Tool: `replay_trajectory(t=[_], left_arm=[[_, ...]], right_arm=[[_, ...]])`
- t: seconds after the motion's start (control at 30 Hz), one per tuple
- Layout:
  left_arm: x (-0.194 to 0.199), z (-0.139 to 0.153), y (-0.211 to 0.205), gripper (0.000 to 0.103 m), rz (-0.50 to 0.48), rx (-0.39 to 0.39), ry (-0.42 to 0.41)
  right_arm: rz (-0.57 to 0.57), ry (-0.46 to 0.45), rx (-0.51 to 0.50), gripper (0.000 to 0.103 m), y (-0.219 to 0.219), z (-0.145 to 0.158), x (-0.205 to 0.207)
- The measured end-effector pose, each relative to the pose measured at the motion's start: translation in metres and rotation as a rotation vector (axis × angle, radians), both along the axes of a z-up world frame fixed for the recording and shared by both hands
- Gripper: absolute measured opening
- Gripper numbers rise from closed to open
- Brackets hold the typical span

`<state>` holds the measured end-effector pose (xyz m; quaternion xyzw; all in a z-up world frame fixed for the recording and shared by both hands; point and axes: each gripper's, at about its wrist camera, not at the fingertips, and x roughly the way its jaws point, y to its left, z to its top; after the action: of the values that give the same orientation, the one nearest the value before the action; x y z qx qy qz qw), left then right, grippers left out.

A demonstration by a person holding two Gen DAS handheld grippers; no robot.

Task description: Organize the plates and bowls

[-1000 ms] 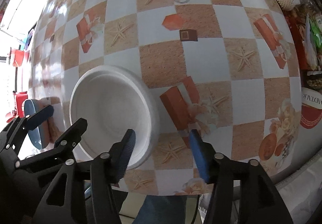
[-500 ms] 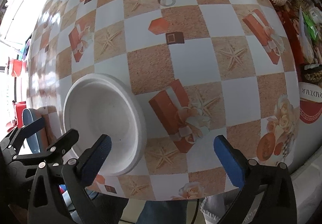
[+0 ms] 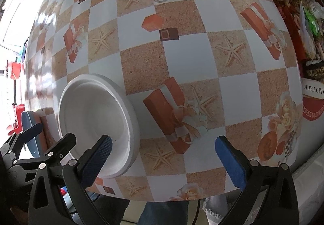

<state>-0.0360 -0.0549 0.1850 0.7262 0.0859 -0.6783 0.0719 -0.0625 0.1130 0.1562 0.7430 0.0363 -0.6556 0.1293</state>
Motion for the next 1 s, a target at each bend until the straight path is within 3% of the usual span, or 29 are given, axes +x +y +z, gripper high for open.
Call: replay_trajectory(t=[1.0], left_arm=[[0.004, -0.024, -0.002, 0.103, -0.010, -0.010, -0.047]], right_arm=[[0.024, -0.032, 0.028, 0.102, -0.014, -0.020, -0.002]])
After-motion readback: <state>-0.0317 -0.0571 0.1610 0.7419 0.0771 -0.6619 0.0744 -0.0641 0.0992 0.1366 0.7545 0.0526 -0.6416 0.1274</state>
